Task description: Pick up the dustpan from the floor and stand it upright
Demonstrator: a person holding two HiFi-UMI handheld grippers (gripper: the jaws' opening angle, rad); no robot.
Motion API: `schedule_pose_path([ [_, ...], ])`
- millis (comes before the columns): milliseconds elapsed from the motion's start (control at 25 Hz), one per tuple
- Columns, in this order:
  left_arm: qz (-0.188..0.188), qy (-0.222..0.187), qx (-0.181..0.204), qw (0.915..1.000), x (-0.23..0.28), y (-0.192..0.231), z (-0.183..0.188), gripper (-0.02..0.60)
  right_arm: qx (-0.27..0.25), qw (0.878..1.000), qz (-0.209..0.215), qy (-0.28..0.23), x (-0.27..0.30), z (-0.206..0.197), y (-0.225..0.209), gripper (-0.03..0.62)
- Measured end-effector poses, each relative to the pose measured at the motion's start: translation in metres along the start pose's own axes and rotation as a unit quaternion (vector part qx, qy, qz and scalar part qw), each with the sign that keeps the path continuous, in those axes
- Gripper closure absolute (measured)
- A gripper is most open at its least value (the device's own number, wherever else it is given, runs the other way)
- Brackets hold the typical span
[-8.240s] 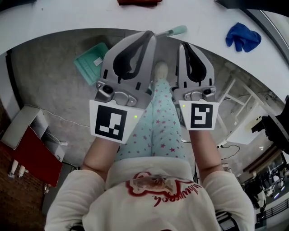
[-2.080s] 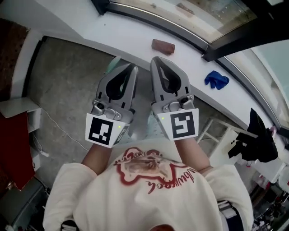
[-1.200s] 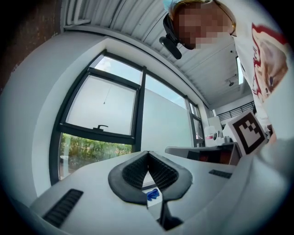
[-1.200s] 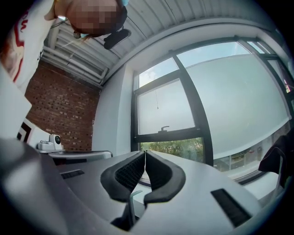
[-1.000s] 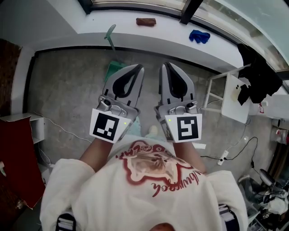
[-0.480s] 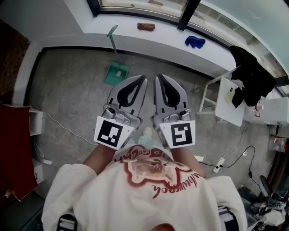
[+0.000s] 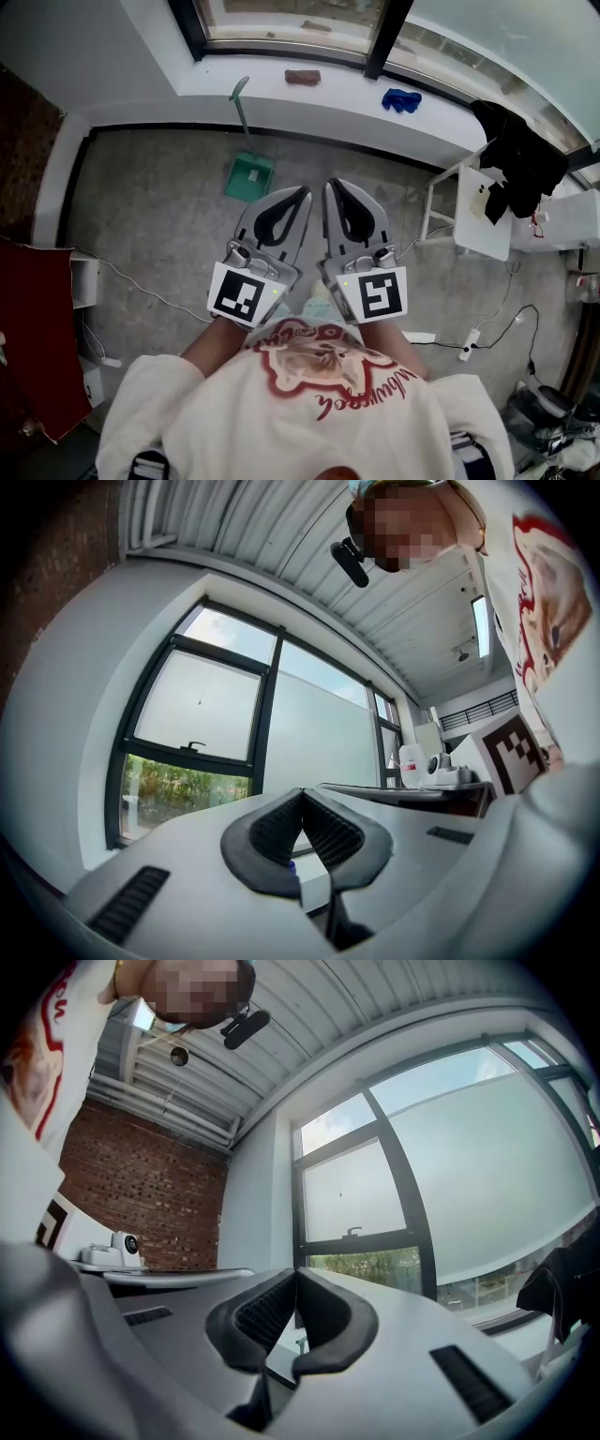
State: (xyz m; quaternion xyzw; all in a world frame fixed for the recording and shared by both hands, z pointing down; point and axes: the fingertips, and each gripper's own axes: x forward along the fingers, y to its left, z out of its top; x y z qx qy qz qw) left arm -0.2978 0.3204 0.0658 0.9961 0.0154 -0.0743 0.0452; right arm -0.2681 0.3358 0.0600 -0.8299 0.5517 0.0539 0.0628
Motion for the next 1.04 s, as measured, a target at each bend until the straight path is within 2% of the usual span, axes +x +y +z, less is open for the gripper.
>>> schedule_pose_path([
  [560,-0.015,-0.017,-0.003,0.9998,0.002,0.002,0.010,0.561,-0.024,1.000,-0.010,0.004,0.002,0.003,0.003,0.569],
  [1040,-0.012,-0.025,0.003,0.9996,0.005,0.004,0.016,0.561,-0.036,0.999,0.024,0.008,0.007,0.002,0.013,0.569],
])
